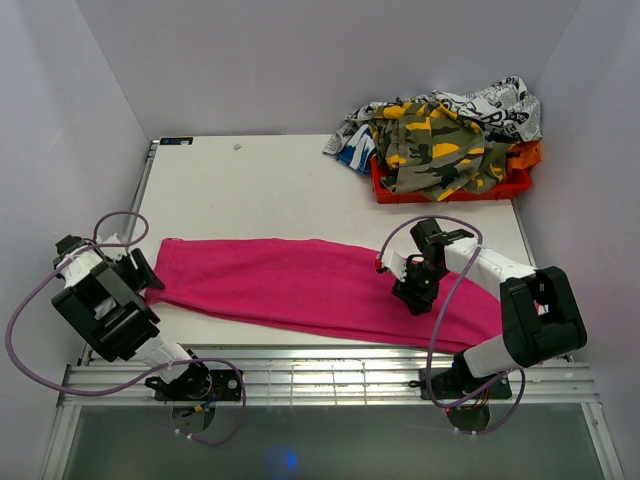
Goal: Fold and stack the trousers
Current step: Fold the trousers
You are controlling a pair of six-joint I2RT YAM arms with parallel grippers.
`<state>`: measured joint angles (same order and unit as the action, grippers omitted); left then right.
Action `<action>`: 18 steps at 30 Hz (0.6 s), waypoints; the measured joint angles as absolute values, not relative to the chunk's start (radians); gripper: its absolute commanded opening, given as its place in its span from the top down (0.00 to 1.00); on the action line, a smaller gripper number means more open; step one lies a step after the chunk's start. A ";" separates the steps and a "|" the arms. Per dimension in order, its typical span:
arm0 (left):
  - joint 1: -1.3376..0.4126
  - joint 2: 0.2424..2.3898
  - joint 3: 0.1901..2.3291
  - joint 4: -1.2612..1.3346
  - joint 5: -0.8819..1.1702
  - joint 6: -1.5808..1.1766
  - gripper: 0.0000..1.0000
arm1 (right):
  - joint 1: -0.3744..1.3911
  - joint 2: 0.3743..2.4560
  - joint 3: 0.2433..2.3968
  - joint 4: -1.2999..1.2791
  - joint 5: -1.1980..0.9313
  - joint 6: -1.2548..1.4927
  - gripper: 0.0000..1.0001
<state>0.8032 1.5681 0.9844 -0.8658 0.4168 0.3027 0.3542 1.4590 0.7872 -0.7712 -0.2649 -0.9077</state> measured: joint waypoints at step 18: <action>0.843 1.561 0.966 -0.824 0.382 0.197 0.28 | 0.354 1.459 0.789 -0.771 -0.237 -0.919 0.43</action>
<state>0.8429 1.5608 0.9661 -0.8242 0.3820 0.1967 0.3542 1.4593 0.7891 -0.7712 -0.2375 -0.9192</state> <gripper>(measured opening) 0.724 0.569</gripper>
